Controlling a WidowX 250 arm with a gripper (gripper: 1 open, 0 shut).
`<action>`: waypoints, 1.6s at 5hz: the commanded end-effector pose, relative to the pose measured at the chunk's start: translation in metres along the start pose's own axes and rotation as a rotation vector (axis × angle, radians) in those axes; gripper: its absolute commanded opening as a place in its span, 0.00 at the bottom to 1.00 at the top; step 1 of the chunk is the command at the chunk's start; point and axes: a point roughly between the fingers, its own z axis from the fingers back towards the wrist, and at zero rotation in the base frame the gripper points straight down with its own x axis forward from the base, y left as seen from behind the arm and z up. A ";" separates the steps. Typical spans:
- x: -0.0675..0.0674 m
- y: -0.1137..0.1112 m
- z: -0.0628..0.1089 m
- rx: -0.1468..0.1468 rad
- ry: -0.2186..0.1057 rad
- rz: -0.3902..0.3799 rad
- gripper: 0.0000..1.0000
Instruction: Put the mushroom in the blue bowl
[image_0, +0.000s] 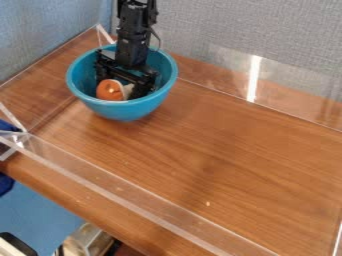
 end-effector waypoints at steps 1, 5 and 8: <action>0.002 0.021 0.014 0.001 -0.018 0.063 0.00; 0.006 0.045 0.038 -0.029 0.005 0.233 0.00; 0.013 0.037 0.040 -0.035 0.027 0.306 0.00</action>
